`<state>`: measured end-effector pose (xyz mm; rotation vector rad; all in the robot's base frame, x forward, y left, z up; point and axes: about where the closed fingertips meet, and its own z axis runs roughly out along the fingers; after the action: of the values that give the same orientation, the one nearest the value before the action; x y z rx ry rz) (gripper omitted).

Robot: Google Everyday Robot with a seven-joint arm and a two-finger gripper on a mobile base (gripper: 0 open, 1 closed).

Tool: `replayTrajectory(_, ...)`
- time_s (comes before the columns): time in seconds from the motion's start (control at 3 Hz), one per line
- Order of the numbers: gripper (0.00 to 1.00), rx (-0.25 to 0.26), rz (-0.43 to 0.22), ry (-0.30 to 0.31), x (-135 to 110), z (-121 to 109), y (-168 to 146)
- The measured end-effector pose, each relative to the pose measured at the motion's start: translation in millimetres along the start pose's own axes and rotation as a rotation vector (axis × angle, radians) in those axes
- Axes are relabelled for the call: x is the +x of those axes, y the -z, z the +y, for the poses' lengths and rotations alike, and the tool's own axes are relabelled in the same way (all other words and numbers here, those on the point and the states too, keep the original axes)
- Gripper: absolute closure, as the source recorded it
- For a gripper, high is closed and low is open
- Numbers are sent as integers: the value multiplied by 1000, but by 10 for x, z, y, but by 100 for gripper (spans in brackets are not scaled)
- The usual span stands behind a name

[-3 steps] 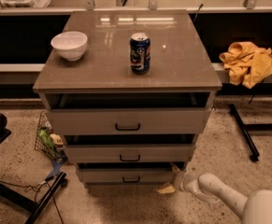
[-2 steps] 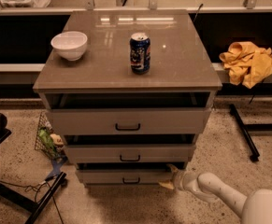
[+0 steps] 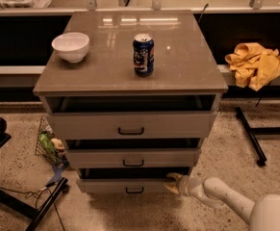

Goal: Open bottom drawer

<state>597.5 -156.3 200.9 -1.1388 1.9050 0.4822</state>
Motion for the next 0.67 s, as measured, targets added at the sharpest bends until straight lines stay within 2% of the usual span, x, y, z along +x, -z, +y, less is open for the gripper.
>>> replayTrajectory(0.33, 100, 0, 0, 0, -25, -1, 15)
replayTrajectory(0.67, 100, -2, 0, -1, -25, 7, 13)
